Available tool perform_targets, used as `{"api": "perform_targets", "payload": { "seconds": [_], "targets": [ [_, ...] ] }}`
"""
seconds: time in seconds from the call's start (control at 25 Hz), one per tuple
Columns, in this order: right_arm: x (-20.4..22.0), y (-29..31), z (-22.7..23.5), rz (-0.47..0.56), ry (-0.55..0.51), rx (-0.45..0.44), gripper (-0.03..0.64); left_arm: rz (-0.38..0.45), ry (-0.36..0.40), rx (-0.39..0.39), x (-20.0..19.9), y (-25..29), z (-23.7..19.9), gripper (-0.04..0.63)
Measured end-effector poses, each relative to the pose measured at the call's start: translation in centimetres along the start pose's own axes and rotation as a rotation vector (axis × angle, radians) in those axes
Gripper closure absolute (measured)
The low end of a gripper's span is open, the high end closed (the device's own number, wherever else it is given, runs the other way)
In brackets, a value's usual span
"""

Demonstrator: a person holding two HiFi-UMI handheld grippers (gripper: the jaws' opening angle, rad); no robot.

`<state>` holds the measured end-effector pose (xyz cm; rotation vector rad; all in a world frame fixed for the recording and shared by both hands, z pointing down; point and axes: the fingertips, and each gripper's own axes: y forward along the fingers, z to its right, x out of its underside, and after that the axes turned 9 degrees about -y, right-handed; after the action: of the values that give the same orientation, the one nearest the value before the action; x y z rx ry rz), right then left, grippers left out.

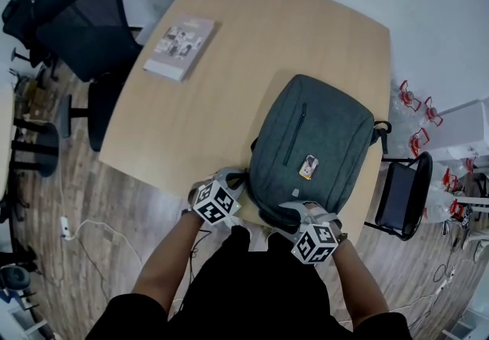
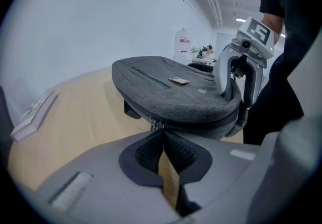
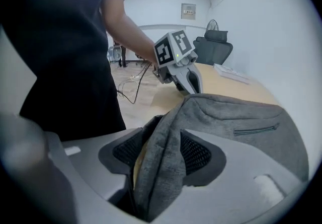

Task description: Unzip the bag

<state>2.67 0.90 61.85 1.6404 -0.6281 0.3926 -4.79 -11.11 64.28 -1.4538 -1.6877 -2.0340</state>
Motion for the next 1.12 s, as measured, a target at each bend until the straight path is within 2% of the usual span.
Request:
{"api": "perform_targets", "payload": {
  "seconds": [0.12,0.24,0.4,1.12],
  "targets": [
    [1.0,1.2,0.6,-0.045,0.024,0.084,0.377,0.002,-0.012,-0.003,0.0,-0.1,0.1,0.57],
    [1.4,1.4,1.2,-0.041,0.117,0.137,0.44,-0.002,-0.007,-0.013,-0.1,-0.2,0.2,0.571],
    [1.3,1.5,1.7,-0.041,0.156,0.193,0.479,0.004,0.007,-0.036,0.0,-0.5,0.5,0.571],
    [-1.3,4.7,6.8,-0.044,0.381,0.281,0.5,-0.02,0.033,-0.113,1.0,-3.2,0.4,0.571]
  ]
}}
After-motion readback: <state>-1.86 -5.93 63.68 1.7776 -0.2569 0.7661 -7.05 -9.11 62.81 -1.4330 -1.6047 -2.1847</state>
